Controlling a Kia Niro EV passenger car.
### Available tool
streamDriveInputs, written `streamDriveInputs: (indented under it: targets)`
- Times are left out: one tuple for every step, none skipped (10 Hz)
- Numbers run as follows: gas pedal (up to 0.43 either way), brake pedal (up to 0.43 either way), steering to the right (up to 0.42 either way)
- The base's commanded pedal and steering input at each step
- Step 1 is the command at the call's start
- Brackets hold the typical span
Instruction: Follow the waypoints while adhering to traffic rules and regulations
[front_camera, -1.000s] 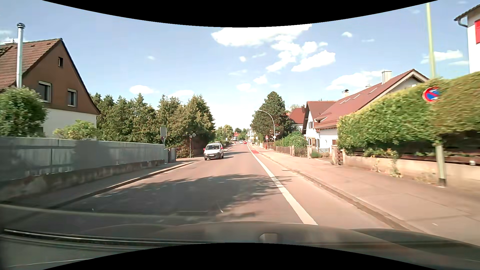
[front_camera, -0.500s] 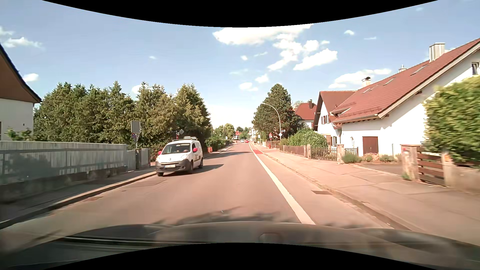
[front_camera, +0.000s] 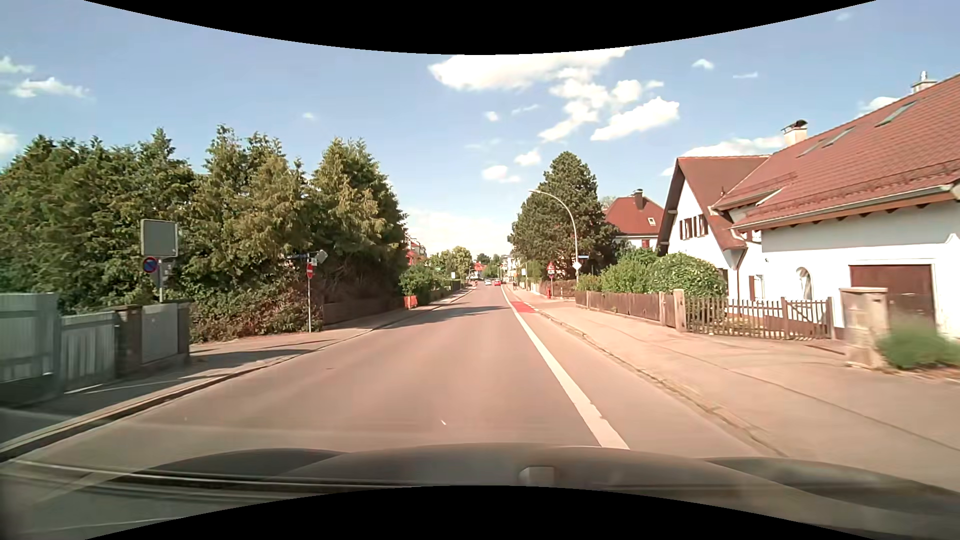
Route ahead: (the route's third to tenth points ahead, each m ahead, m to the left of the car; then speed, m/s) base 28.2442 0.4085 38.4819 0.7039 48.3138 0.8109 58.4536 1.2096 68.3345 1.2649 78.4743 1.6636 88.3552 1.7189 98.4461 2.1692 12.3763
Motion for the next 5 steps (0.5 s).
streamDriveInputs:
  targets:
    - [0.020,0.006,-0.013]
    - [0.020,0.006,-0.013]
    - [0.020,0.006,-0.010]
    - [0.020,0.006,-0.007]
    - [0.020,0.006,-0.008]
